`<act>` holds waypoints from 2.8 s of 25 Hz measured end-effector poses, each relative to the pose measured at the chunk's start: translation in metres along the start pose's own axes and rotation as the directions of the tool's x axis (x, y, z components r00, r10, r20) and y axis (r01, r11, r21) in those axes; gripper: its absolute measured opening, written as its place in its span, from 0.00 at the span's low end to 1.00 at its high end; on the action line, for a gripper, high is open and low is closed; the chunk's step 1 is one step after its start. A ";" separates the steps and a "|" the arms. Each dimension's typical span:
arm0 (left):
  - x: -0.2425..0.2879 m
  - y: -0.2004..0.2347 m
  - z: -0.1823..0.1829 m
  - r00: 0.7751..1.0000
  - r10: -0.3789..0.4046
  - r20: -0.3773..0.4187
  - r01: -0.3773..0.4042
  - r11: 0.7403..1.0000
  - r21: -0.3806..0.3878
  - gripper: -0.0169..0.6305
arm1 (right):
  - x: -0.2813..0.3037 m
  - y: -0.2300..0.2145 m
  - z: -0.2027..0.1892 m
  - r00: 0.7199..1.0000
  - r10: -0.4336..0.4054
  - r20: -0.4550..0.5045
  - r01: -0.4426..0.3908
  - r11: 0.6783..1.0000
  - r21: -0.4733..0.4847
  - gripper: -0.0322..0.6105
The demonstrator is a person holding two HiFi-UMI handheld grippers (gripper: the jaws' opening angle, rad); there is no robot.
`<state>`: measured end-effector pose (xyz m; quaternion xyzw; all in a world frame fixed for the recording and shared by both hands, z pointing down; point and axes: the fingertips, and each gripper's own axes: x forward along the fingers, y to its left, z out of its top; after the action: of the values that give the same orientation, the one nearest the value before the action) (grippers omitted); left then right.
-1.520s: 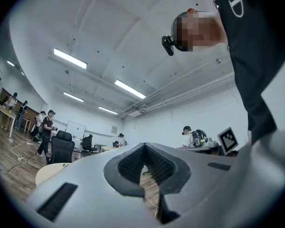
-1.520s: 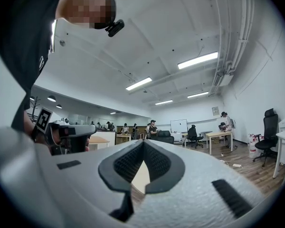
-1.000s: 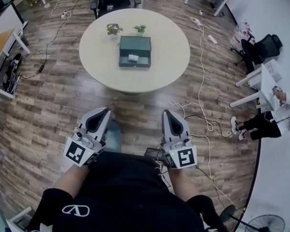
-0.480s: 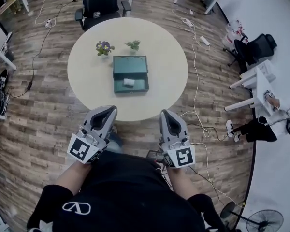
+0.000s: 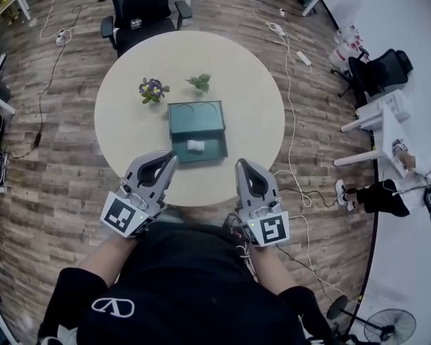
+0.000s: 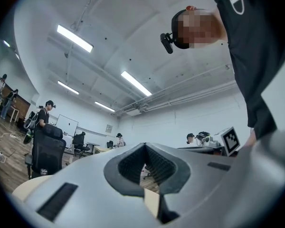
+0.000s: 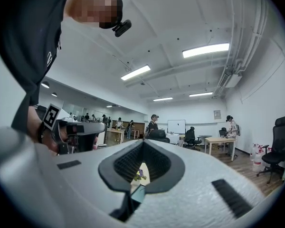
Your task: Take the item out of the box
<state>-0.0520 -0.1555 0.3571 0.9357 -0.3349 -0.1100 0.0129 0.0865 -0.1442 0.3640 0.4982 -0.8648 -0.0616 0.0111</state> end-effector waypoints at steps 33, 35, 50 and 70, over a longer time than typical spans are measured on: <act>0.047 0.019 -0.009 0.972 0.234 0.025 -0.233 0.972 -0.028 0.03 | 0.082 -0.022 -0.060 0.920 0.319 -0.230 -0.340 0.939 -0.059 0.88; 0.044 0.022 -0.012 0.969 0.245 0.025 -0.244 0.969 -0.033 0.03 | 0.093 -0.017 -0.077 0.890 0.347 -0.295 -0.383 0.921 -0.070 0.84; -0.015 0.055 -0.049 0.928 0.370 -0.034 -0.371 0.924 -0.086 0.03 | 0.136 0.027 -0.316 0.433 0.436 -0.789 -0.637 0.767 0.075 0.57; -0.065 0.059 -0.084 0.887 0.448 -0.109 -0.459 0.880 -0.122 0.03 | 0.122 0.042 -0.467 0.058 0.275 -0.960 -0.771 0.623 0.132 0.43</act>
<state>-0.1197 -0.1639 0.4574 0.8314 -0.5349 -0.0915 0.1190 0.0262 -0.2730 0.8267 0.0534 -0.7685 0.0605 0.6347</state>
